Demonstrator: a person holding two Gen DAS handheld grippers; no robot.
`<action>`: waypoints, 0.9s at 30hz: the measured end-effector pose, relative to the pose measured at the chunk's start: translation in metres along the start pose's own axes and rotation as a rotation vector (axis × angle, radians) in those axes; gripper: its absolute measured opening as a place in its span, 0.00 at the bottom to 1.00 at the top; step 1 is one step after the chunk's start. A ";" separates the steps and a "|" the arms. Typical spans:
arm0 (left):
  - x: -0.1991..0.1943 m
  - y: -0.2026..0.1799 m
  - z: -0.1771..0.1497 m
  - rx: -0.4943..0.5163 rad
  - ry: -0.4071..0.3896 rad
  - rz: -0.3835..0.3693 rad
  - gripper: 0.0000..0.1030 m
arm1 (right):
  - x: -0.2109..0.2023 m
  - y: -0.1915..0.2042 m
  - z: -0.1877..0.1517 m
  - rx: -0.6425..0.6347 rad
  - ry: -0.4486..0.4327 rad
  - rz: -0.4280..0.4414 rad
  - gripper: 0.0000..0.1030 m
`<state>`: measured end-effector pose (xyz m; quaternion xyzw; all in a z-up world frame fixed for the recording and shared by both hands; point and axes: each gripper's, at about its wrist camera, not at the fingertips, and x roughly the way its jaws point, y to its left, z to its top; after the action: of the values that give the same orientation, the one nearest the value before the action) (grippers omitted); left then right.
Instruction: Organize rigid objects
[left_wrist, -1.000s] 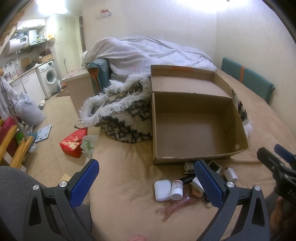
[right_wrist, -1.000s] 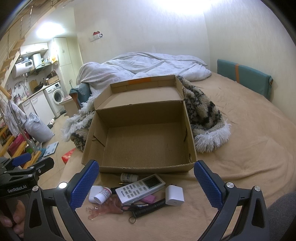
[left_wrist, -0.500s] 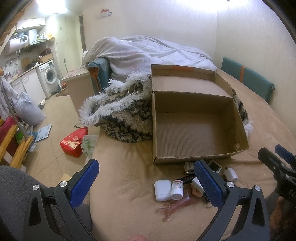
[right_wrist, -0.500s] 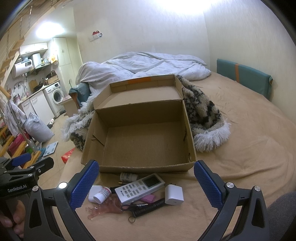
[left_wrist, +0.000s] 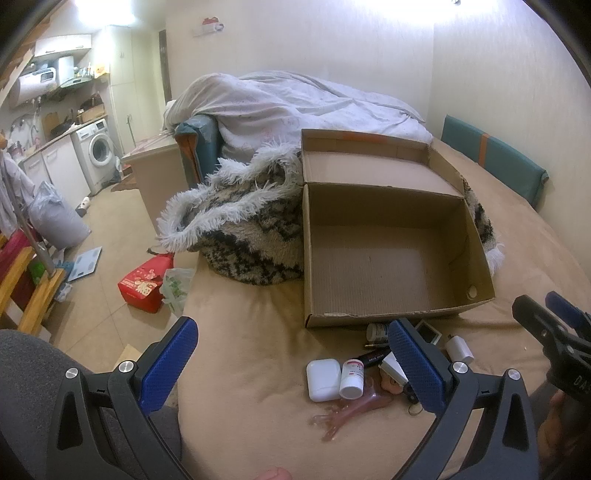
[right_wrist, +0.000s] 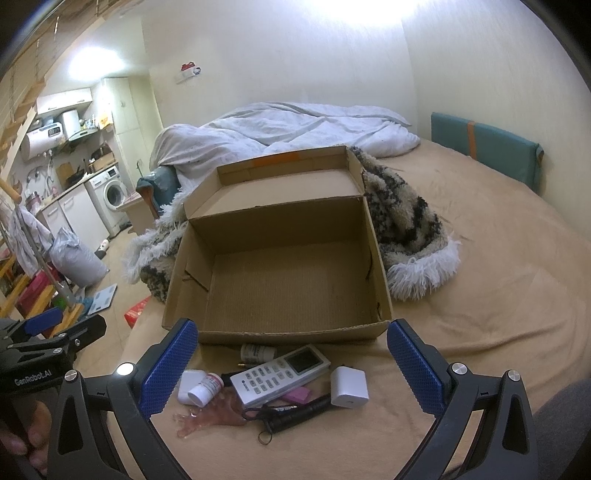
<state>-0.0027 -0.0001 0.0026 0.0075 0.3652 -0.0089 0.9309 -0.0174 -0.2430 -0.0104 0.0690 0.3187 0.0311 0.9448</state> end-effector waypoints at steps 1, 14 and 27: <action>0.000 0.000 0.000 0.000 0.000 0.000 1.00 | 0.000 0.000 0.000 0.000 0.000 0.000 1.00; 0.000 0.000 0.000 0.000 0.000 0.000 1.00 | 0.000 0.000 -0.001 0.003 0.001 0.003 1.00; 0.061 0.021 0.017 -0.074 0.261 0.003 1.00 | 0.000 -0.009 -0.002 0.054 0.018 -0.014 1.00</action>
<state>0.0536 0.0197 -0.0264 -0.0252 0.4834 0.0069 0.8750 -0.0183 -0.2520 -0.0130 0.0919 0.3285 0.0165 0.9399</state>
